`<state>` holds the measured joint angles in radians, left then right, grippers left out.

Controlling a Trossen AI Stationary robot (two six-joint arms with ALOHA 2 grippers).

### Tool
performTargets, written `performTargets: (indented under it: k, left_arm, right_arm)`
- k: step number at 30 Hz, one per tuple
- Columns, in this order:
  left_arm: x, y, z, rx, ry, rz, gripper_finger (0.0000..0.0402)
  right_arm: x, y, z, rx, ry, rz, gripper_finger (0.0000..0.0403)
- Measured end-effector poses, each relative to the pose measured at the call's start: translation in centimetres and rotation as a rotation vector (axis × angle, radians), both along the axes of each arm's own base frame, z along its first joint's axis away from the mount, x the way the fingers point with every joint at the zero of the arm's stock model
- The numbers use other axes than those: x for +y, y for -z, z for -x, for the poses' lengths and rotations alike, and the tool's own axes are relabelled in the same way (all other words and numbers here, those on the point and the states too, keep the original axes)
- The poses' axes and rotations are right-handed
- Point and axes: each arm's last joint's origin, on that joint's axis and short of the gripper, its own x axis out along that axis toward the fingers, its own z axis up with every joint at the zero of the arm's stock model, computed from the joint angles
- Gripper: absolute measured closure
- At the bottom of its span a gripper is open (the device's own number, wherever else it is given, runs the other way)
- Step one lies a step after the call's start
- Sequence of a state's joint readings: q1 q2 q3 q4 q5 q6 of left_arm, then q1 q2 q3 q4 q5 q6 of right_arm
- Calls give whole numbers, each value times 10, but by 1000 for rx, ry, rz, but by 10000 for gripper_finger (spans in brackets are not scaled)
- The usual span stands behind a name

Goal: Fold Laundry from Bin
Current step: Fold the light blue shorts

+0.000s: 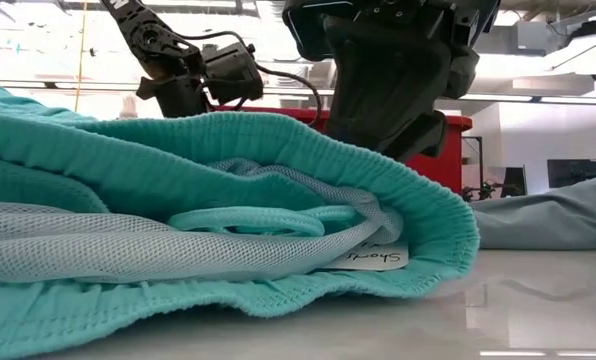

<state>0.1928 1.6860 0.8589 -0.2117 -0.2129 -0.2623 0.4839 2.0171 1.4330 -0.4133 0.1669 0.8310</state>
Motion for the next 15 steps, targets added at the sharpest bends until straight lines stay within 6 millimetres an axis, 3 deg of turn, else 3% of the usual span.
performTargets:
  k: [5,9,15]
  left_arm:
    - [0,-6,-1,-22,-11,24,182]
    - [-2,-24,-3,-78,31,34,182]
    - [-3,-56,1,-172,58,10,182]
  right_arm:
    - [0,0,0,2,-8,5,296]
    - [-2,-1,3,7,-5,55,296]
    - [-6,-23,5,-78,-34,122,296]
